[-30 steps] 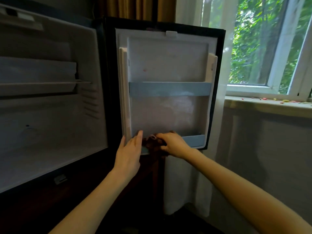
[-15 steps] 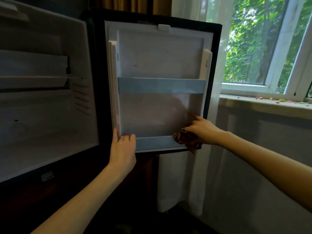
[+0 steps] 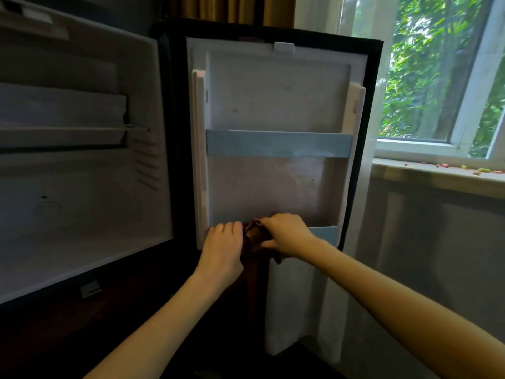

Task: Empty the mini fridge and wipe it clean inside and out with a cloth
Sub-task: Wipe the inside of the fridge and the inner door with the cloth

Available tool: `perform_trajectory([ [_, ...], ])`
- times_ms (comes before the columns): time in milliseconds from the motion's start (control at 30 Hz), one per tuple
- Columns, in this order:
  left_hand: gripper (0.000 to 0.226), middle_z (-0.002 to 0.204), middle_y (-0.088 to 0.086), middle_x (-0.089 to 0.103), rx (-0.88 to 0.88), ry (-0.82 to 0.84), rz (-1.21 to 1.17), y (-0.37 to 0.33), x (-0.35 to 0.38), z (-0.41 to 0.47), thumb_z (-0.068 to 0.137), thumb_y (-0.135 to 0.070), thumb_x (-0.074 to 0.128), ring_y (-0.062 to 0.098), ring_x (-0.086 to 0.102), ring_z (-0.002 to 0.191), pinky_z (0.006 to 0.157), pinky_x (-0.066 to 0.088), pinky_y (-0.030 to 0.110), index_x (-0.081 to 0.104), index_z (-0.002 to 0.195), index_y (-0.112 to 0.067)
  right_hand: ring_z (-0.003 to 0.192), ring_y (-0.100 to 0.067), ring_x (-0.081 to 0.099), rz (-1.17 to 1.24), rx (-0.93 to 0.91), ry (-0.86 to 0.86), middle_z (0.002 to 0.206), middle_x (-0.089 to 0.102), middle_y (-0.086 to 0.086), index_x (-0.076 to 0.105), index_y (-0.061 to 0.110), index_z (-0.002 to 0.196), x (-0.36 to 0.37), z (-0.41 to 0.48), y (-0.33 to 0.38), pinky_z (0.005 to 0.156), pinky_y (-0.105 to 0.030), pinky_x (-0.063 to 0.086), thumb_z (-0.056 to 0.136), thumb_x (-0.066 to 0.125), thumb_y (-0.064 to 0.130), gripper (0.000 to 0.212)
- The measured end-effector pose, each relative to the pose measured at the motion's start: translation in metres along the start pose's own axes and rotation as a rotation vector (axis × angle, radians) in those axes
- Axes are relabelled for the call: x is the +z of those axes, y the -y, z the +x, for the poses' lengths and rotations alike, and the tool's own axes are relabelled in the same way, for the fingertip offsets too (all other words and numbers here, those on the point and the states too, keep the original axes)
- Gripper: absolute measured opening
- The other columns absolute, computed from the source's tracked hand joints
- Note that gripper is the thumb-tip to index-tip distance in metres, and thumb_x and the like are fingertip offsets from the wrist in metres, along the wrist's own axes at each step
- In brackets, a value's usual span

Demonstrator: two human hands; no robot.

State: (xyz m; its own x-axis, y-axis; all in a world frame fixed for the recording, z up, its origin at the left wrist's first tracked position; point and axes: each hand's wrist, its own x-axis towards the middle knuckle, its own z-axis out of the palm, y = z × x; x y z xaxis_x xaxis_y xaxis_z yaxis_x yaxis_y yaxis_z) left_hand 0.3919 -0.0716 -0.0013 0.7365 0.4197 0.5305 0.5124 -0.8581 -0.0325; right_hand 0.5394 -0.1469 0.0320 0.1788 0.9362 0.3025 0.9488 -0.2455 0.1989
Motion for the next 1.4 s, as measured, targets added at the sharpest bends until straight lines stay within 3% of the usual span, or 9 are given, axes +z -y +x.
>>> perform_trajectory([
  [333, 0.037, 0.120, 0.004, 0.054, -0.019, 0.030, 0.002, 0.009, -0.009, -0.003, 0.088, -0.022, 0.052, 0.023, 0.050, 0.113, 0.095, 0.036, 0.029, 0.043, 0.123, -0.014, 0.110, -0.029, 0.055, 0.047, -0.097, -0.012, 0.125, 0.058, -0.010, 0.044, 0.025, 0.141, 0.000, 0.002, 0.008, 0.083, -0.037, 0.045, 0.096, 0.053, 0.031, 0.047],
  [567, 0.080, 0.110, 0.019, 0.067, -0.015, 0.018, 0.120, 0.013, 0.007, -0.013, 0.038, -0.039, 0.077, 0.032, 0.068, 0.090, 0.079, 0.056, 0.040, 0.070, 0.109, -0.001, 0.087, -0.019, 0.055, 0.007, -0.328, -0.880, 0.111, 0.048, -0.002, 0.050, 0.018, 0.119, -0.024, -0.017, -0.032, 0.064, -0.031, 0.052, 0.091, 0.057, 0.026, 0.030],
  [700, 0.090, 0.124, 0.017, 0.062, -0.004, 0.068, 0.106, 0.013, 0.010, -0.017, 0.047, -0.041, 0.078, 0.032, 0.062, 0.107, 0.096, 0.049, 0.041, 0.061, 0.125, -0.002, 0.094, -0.022, 0.053, -0.157, -0.446, -1.042, 0.114, 0.047, -0.005, 0.050, 0.016, 0.106, -0.047, 0.007, -0.038, 0.067, -0.033, 0.053, 0.090, 0.064, 0.015, 0.022],
  [800, 0.084, 0.158, 0.014, 0.015, -0.002, 0.099, 0.131, 0.015, 0.011, -0.017, 0.087, -0.035, 0.053, 0.031, 0.020, 0.143, 0.119, 0.008, 0.039, 0.008, 0.153, -0.006, 0.098, -0.022, 0.053, -0.246, -0.510, -1.040, 0.116, 0.048, -0.006, 0.052, 0.015, 0.107, -0.053, 0.040, -0.030, 0.070, -0.033, 0.054, 0.093, 0.060, 0.012, 0.016],
  [867, 0.080, 0.160, 0.011, 0.004, 0.011, 0.094, 0.143, 0.015, 0.011, -0.017, 0.093, -0.032, 0.044, 0.029, 0.010, 0.145, 0.119, -0.002, 0.037, -0.003, 0.153, -0.009, 0.103, -0.025, 0.056, -0.318, -0.553, -1.004, 0.120, 0.056, -0.009, 0.058, 0.013, 0.109, -0.043, 0.055, -0.028, 0.075, -0.035, 0.055, 0.098, 0.049, 0.010, 0.014],
  [1033, 0.074, 0.147, 0.013, 0.028, 0.060, 0.041, 0.150, 0.021, 0.016, -0.016, 0.086, -0.030, 0.050, 0.032, 0.030, 0.134, 0.116, 0.014, 0.038, 0.019, 0.149, -0.006, 0.109, -0.030, 0.062, -0.233, -0.537, -0.768, 0.117, 0.068, -0.012, 0.072, 0.009, 0.108, -0.022, 0.052, -0.024, 0.073, -0.036, 0.058, 0.088, 0.050, 0.017, 0.031],
  [1200, 0.055, 0.095, 0.005, 0.057, 0.089, -0.082, 0.044, 0.022, 0.019, -0.012, 0.057, -0.031, 0.072, 0.025, 0.056, 0.084, 0.082, 0.048, 0.035, 0.061, 0.107, -0.010, 0.116, -0.024, 0.061, -0.193, -0.709, -0.319, 0.126, 0.065, -0.001, 0.073, 0.017, 0.109, -0.007, 0.032, -0.045, 0.081, -0.035, 0.056, 0.091, 0.051, 0.026, 0.030],
  [1267, 0.046, 0.098, 0.004, 0.056, 0.077, -0.082, 0.018, 0.019, 0.016, -0.011, 0.068, -0.031, 0.068, 0.025, 0.056, 0.088, 0.084, 0.046, 0.034, 0.058, 0.108, -0.011, 0.116, -0.022, 0.061, -0.211, -0.709, -0.237, 0.124, 0.066, 0.002, 0.075, 0.020, 0.104, -0.006, 0.025, -0.059, 0.068, -0.037, 0.061, 0.084, 0.068, 0.016, 0.022],
  [1400, 0.045, 0.120, 0.006, 0.049, 0.077, -0.078, 0.046, 0.013, 0.015, -0.007, 0.092, -0.034, 0.047, 0.025, 0.047, 0.111, 0.099, 0.033, 0.034, 0.043, 0.129, -0.010, 0.112, -0.029, 0.064, -0.315, -0.643, -0.314, 0.125, 0.065, -0.005, 0.074, 0.019, 0.106, -0.023, 0.017, -0.082, 0.054, -0.037, 0.059, 0.058, 0.086, 0.001, 0.052],
])
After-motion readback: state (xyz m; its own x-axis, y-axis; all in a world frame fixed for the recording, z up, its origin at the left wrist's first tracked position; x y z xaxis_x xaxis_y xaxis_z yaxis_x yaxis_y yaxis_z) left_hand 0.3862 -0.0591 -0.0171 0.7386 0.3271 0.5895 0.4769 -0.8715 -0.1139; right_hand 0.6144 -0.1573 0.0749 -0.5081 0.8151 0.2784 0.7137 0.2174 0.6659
